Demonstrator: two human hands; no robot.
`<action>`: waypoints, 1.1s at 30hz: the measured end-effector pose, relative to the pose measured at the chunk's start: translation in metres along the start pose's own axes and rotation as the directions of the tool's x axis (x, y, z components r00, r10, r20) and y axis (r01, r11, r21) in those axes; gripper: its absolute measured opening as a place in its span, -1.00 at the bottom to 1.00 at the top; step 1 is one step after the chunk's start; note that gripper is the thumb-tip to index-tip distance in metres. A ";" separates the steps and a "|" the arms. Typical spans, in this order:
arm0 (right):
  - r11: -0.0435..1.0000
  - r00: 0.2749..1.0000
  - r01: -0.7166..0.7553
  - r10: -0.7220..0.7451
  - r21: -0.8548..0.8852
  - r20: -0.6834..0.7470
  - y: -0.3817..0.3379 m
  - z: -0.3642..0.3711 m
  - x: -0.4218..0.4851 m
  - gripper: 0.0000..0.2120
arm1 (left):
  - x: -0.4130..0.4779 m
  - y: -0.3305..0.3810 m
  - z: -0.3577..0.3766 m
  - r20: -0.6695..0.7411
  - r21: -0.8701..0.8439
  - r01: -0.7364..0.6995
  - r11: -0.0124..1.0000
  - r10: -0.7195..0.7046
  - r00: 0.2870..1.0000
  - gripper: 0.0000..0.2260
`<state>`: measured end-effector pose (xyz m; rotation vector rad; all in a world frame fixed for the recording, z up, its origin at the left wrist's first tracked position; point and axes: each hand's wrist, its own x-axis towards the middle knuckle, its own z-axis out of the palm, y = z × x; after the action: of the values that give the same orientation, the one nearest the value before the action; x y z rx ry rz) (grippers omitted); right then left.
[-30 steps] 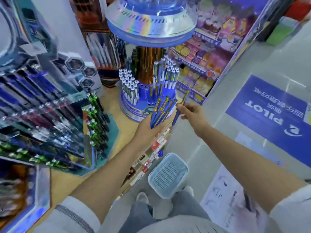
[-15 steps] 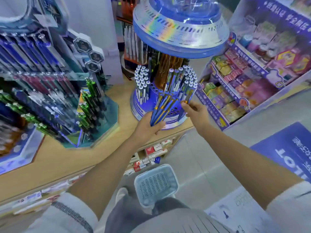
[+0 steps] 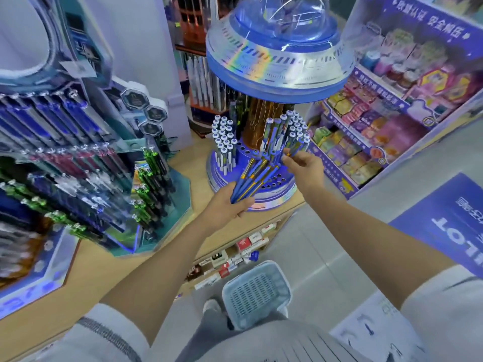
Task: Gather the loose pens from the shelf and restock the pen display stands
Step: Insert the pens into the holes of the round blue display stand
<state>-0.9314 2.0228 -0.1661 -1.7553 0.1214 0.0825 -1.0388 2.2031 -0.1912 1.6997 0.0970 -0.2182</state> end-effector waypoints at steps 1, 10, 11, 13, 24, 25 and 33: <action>1.000 1.000 -0.011 0.011 -0.013 -0.013 0.001 0.003 0.001 -0.90 | 0.000 0.000 -0.004 0.011 0.000 -0.007 1.000 0.007 1.000 -0.89; 0.981 0.995 -0.016 -0.005 -0.193 -0.105 0.004 0.017 0.001 -0.77 | 0.006 -0.014 -0.030 0.060 -0.002 0.011 1.000 -0.011 0.998 -0.75; 0.976 0.994 -0.012 -0.012 -0.218 -0.106 0.007 0.017 0.002 -0.77 | 0.008 -0.016 -0.032 0.063 -0.008 0.016 1.000 -0.016 0.998 -0.75; 0.961 0.996 -0.004 -0.021 -0.276 -0.086 0.012 0.020 0.001 -0.82 | 0.009 -0.017 -0.033 0.068 -0.024 0.025 0.999 -0.024 0.997 -0.72; 0.985 0.994 -0.036 0.019 -0.171 -0.103 0.018 0.020 -0.020 -0.96 | 0.006 -0.014 -0.033 0.108 -0.084 0.064 0.994 -0.054 0.993 -0.69; 0.991 0.997 -0.061 0.056 -0.120 -0.050 0.017 0.019 -0.025 -0.91 | 0.005 -0.013 -0.031 0.115 -0.087 0.061 0.994 -0.051 0.992 -0.70; 0.978 0.923 -0.194 0.153 0.083 0.354 0.008 0.015 -0.054 -0.92 | 0.000 0.001 -0.014 0.176 -0.102 0.029 0.994 -0.011 0.984 -0.91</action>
<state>-0.9857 2.0375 -0.1704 -1.5845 0.0231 0.5035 -1.0374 2.2164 -0.1889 1.5690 -0.0053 -0.3710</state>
